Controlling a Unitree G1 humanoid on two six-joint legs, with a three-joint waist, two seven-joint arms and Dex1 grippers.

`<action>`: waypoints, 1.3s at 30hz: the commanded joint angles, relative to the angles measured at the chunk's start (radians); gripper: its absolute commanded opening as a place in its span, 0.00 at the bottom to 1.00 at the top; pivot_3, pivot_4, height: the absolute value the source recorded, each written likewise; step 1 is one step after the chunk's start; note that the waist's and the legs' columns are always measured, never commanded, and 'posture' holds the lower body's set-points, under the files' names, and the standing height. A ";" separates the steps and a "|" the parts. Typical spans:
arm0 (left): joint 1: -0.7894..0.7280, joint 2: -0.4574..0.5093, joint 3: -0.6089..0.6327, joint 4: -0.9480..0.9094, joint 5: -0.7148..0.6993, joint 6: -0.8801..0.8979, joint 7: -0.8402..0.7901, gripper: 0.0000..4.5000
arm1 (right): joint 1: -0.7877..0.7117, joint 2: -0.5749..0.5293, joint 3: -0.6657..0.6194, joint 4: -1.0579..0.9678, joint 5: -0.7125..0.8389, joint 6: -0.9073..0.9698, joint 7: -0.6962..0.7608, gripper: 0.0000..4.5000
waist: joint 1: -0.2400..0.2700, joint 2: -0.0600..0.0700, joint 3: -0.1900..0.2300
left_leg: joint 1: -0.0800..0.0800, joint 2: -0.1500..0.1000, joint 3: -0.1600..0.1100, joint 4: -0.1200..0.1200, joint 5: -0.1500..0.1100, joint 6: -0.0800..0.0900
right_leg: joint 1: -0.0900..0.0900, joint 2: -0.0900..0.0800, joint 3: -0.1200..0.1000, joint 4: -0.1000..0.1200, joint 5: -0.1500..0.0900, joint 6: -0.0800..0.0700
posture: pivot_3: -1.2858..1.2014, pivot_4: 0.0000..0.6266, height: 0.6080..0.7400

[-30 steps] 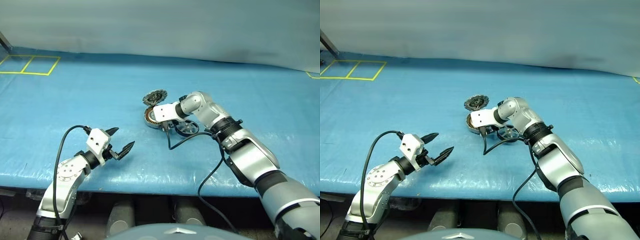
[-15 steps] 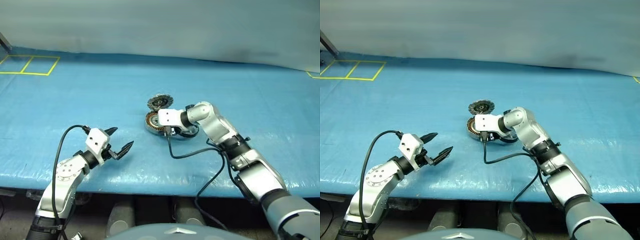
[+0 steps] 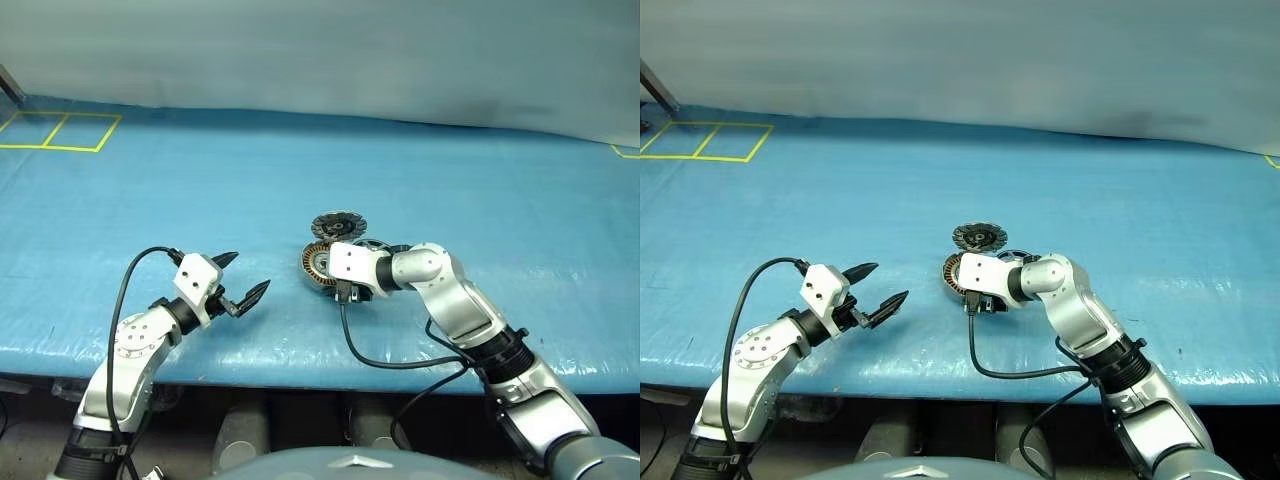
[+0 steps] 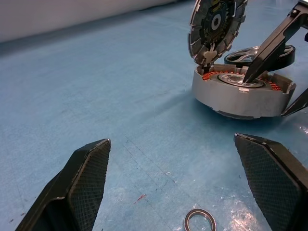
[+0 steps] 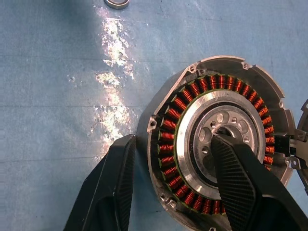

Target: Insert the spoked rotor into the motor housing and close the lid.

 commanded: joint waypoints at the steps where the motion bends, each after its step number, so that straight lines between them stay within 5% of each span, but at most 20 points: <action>1: -0.010 0.012 0.010 -0.010 0.003 -0.008 -0.011 1.00 | 0.031 0.023 0.038 -0.010 0.026 0.048 -0.014 0.46 | -0.002 -0.001 0.000 | 0.000 0.000 0.000 0.000 0.000 0.000 | 0.000 0.000 0.000 0.000 0.000 0.000 | 0.52 0.24 1.00; 23: 0.012 0.030 0.020 -0.027 -0.001 0.000 -0.014 1.00 | 0.045 -0.002 0.126 -0.109 0.029 0.074 -0.032 0.46 | -0.010 -0.003 -0.002 | 0.003 0.001 0.001 -0.008 0.000 -0.001 | -0.001 0.000 0.000 -0.001 -0.002 -0.003 | 0.52 0.24 1.00; 30: 0.022 0.034 0.026 -0.033 0.000 0.003 -0.010 1.00 | 0.041 0.009 0.117 -0.131 0.048 0.077 -0.062 0.98 | -0.008 -0.003 -0.002 | 0.003 0.001 0.001 -0.011 0.000 -0.001 | -0.001 0.000 0.000 -0.001 -0.003 -0.005 | 0.52 0.24 1.00; 39: 0.023 0.039 0.031 -0.037 -0.016 0.005 -0.025 1.00 | 0.022 0.038 0.002 -0.218 0.152 0.120 -0.114 0.99 | -0.007 -0.003 -0.001 | 0.003 0.001 0.002 -0.012 0.000 -0.001 | -0.002 0.000 0.000 -0.001 -0.003 -0.005 | 0.52 0.24 1.00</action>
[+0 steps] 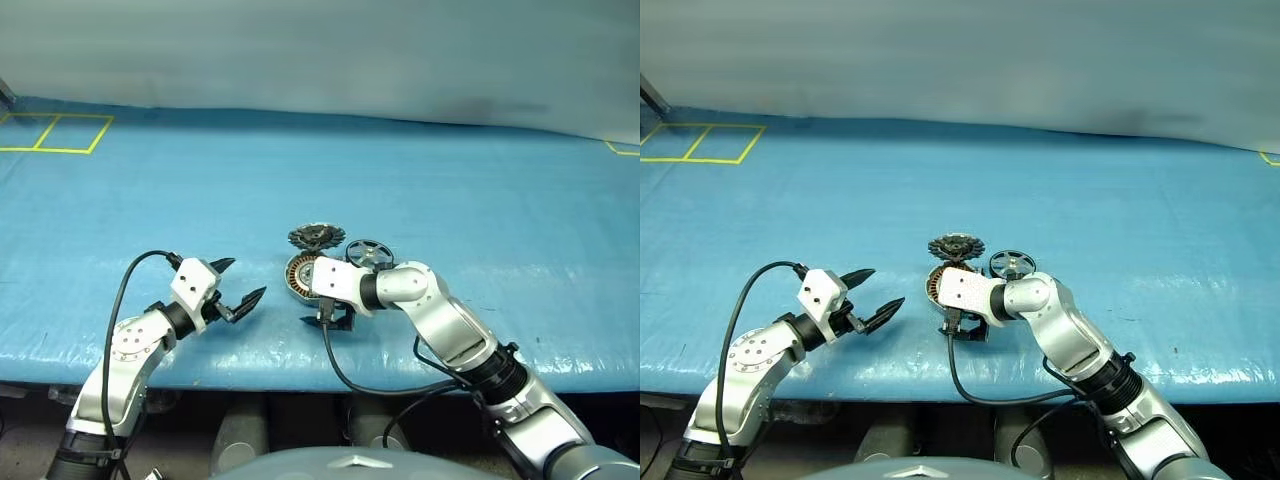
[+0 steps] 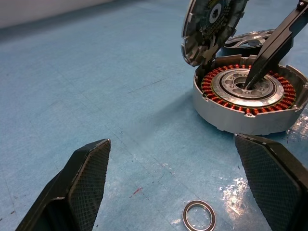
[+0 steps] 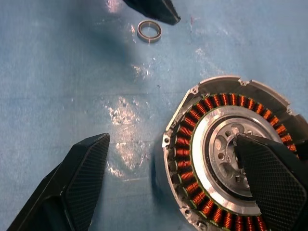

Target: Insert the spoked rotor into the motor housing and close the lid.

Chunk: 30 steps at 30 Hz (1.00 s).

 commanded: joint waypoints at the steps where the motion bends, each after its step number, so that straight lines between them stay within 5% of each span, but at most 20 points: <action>1: -0.001 0.011 0.026 -0.038 -0.027 -0.001 -0.024 1.00 | -0.012 0.013 -0.097 -0.106 0.075 0.032 -0.023 0.99 | 0.002 0.000 0.000 | 0.000 0.000 0.000 0.000 0.000 0.000 | 0.000 0.000 0.000 0.000 0.000 0.000 | 0.52 0.24 1.00; 12: -0.017 0.064 0.046 -0.011 -0.095 0.003 -0.151 1.00 | 0.154 -0.025 -0.268 -0.231 0.213 0.051 -0.126 0.99 | 0.008 0.000 0.000 | 0.000 0.000 0.000 -0.001 0.000 0.000 | 0.000 -0.001 0.000 -0.001 -0.001 -0.001 | 0.52 0.24 1.00; 30: -0.102 0.083 -0.019 0.229 -0.013 -0.007 -0.225 1.00 | 0.290 -0.025 -0.282 -0.239 0.252 -0.046 -0.263 0.99 | 0.008 0.000 0.000 | 0.000 0.000 0.001 -0.001 0.000 0.000 | 0.000 -0.001 0.000 -0.001 -0.001 -0.001 | 0.52 0.24 1.00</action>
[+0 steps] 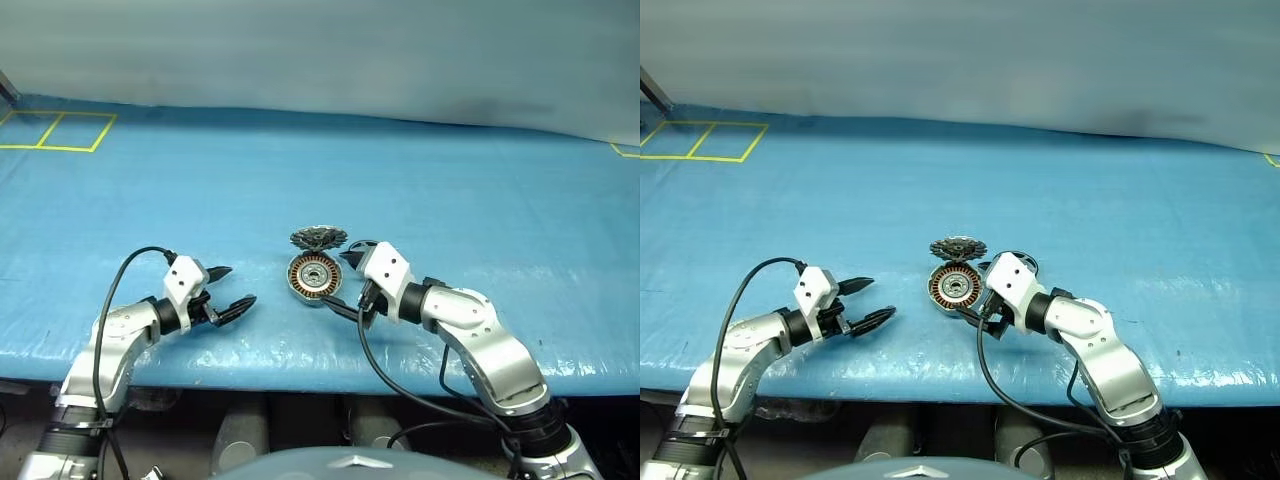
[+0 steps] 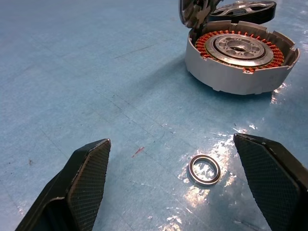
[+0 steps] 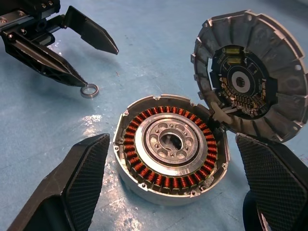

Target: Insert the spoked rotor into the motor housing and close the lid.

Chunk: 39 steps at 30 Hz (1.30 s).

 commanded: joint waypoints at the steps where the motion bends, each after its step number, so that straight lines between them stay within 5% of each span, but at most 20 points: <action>1: 0.007 0.001 -0.025 0.004 0.026 -0.007 -0.010 1.00 | -0.003 -0.015 -0.011 -0.036 0.010 -0.024 -0.009 0.99 | -0.001 0.000 0.000 | 0.000 0.000 0.000 0.000 0.000 0.000 | 0.000 0.000 0.000 0.000 0.000 0.000 | 0.52 0.24 1.00; 9: 0.042 0.013 -0.046 0.001 0.051 0.001 -0.017 1.00 | -0.024 -0.032 0.006 -0.024 0.010 -0.025 -0.008 0.99 | -0.001 0.000 0.000 | 0.001 0.000 0.000 0.000 0.000 0.000 | 0.000 0.000 0.000 0.000 0.000 0.000 | 0.52 0.24 1.00; 15: 0.044 0.008 -0.050 0.017 0.075 0.007 0.008 0.67 | -0.042 -0.039 0.009 -0.020 0.012 -0.023 -0.005 1.00 | 0.000 0.000 0.000 | 0.001 0.000 0.000 0.000 0.000 0.000 | 0.000 0.000 0.000 0.000 0.000 0.000 | 0.52 0.24 1.00; 19: 0.044 0.001 -0.048 0.017 0.058 0.030 -0.007 0.67 | -0.047 -0.043 0.014 -0.019 0.011 -0.025 -0.004 1.00 | 0.000 0.000 0.000 | 0.001 0.000 0.000 0.000 0.000 0.000 | 0.000 0.000 0.000 0.000 0.000 0.000 | 0.52 0.24 1.00; 29: 0.040 -0.002 -0.043 0.012 0.077 0.025 0.011 0.16 | -0.043 -0.051 0.012 -0.022 0.011 -0.027 -0.007 1.00 | 0.000 0.000 0.000 | 0.002 0.000 0.000 0.000 0.000 0.000 | 0.001 0.000 0.000 0.000 0.000 0.000 | 0.52 0.24 1.00; 39: 0.009 -0.030 -0.003 -0.025 -0.014 0.055 -0.008 0.16 | 0.002 -0.066 -0.028 -0.046 0.029 -0.021 -0.018 1.00 | 0.002 0.000 0.000 | 0.001 0.000 0.000 0.000 0.000 0.000 | 0.001 0.000 0.000 0.000 0.000 0.000 | 0.52 0.24 1.00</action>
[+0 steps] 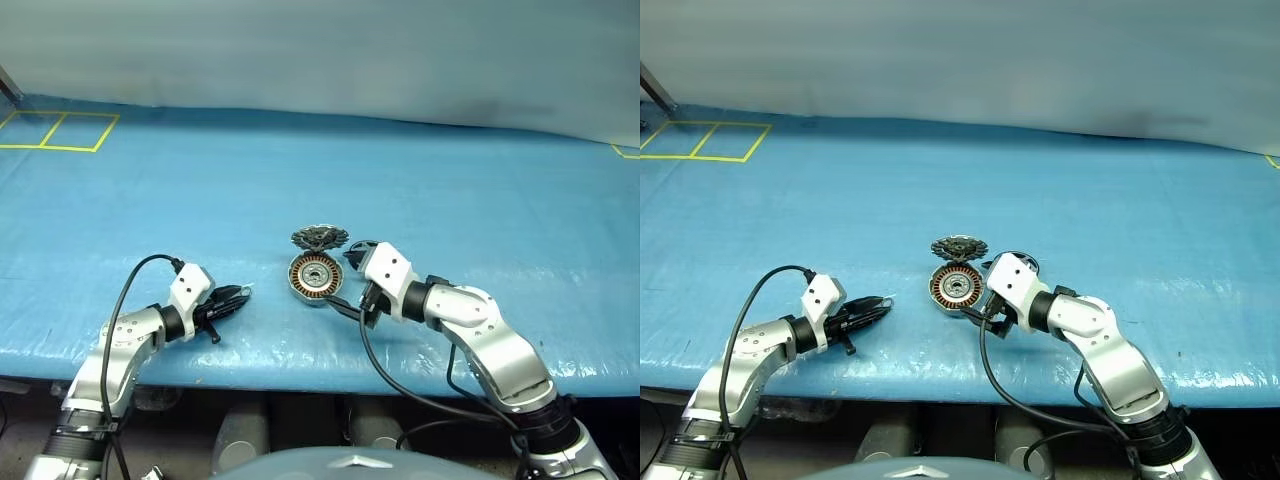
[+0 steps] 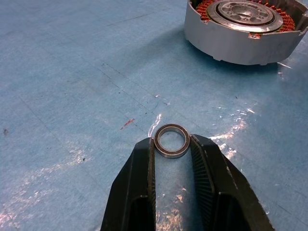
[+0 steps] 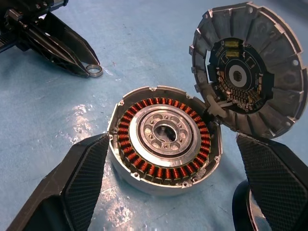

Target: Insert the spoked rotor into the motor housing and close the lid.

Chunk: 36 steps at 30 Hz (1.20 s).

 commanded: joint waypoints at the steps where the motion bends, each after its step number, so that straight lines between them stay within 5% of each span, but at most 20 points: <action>1: -0.017 -0.027 0.026 -0.041 -0.076 0.028 -0.026 0.16 | 0.022 -0.011 -0.059 -0.049 0.034 -0.015 -0.006 1.00 | 0.001 0.000 0.000 | 0.000 0.000 0.000 0.000 0.000 0.000 | 0.000 0.000 0.000 0.000 0.000 0.000 | 0.52 0.24 1.00; 12: -0.169 -0.072 0.020 -0.075 -0.209 0.085 -0.099 0.16 | 0.108 -0.068 -0.149 -0.051 0.115 -0.052 0.037 1.00 | -0.002 -0.001 0.001 | -0.001 0.000 0.000 0.000 0.000 0.000 | 0.000 0.001 0.000 0.000 0.000 0.000 | 0.52 0.24 1.00; 26: -0.351 -0.084 -0.196 0.074 -0.030 0.027 -0.197 0.16 | 0.153 -0.060 -0.112 -0.059 0.137 -0.069 0.039 1.00 | 0.000 -0.002 0.001 | -0.001 0.000 -0.001 0.001 0.000 0.000 | 0.000 0.002 0.000 0.000 0.000 0.000 | 0.52 0.24 1.00; 36: -0.415 -0.136 -0.240 0.194 0.053 -0.063 -0.205 0.16 | 0.159 -0.056 -0.096 -0.053 0.140 -0.076 0.026 1.00 | 0.000 -0.002 0.001 | -0.001 0.000 -0.001 0.001 0.000 0.000 | 0.001 0.002 0.000 0.000 0.000 0.001 | 0.52 0.24 1.00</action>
